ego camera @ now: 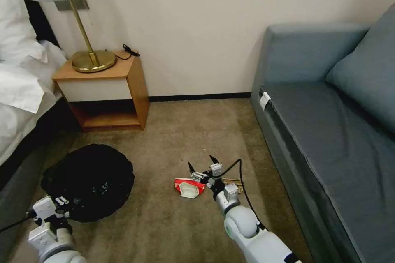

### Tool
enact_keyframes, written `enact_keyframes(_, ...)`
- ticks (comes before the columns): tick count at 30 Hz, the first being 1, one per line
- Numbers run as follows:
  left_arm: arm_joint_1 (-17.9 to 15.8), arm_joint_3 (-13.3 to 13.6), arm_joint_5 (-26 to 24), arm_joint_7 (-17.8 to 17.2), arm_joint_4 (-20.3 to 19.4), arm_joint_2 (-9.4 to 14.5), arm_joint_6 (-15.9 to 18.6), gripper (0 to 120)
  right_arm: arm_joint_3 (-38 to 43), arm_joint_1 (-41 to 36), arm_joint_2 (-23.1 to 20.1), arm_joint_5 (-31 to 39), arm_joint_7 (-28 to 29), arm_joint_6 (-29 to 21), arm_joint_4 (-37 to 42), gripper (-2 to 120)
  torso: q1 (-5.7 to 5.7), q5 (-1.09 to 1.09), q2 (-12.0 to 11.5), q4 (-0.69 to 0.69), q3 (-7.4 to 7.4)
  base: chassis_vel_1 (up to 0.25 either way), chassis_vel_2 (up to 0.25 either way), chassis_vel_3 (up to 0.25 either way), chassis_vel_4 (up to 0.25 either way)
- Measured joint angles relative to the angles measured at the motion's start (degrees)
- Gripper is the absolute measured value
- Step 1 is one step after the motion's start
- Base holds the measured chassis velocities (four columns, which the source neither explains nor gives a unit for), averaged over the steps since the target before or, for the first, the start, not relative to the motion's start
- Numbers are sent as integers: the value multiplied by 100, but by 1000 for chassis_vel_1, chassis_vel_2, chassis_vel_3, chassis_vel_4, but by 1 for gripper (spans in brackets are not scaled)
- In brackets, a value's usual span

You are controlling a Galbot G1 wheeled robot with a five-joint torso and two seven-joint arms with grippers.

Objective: Pick up the trash bin, then pick up the garbage on the floor and place it into the trash bin.

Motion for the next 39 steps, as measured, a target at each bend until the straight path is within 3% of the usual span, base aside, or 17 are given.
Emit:
enact_keyframes(5, 3, -48, -5, 0, 21, 9, 5, 3, -162, 465, -115, 5, -737, -525, -410, 100, 0, 0, 0, 1, 0, 0, 0, 0, 0)
enact_keyframes(7, 27, -88, -7, 0, 20, 8, 11, 3, -152, 968, -99, -127, -1601, -923, -935, 100, 0, 1, 0, -1, 1, 0, 0, 0, 0)
enact_keyframes(9, 38, -98, -9, 0, 16, 5, 13, 3, -148, 1147, -74, -194, -1811, -960, -1147, 100, 0, 1, 0, 0, 1, 0, 0, 0, 0)
enact_keyframes(11, 77, -111, -9, 0, -30, -9, 14, 3, -118, 1655, 48, -350, -2338, -874, -1869, 100, 0, 1, 0, 1, 1, 0, 0, 0, 0)
enact_keyframes(13, 88, -112, -10, 0, -47, -17, 14, 3, -98, 1767, 85, -393, -2445, -830, -2060, 100, 0, 1, 0, 1, 1, 0, 0, 0, 0)
enact_keyframes(17, 156, -113, -5, 2, -177, -74, 31, 3, 1, 2331, 360, -847, -3118, -517, -3238, 100, 0, 0, 0, 1, 1, 0, 0, 0, 0)
enact_keyframes(25, 115, -113, 9, 5, -205, -99, 84, 3, -48, 2448, 615, -1336, -3430, -228, -3790, 100, 0, 0, 0, 0, 1, 0, 0, 0, 0)
enact_keyframes(39, 122, -121, 3, 13, -165, -105, 67, 3, -104, 2277, 933, -1843, -3518, -34, -4010, 100, 0, 0, 0, 0, 0, 0, 0, 0, 0)
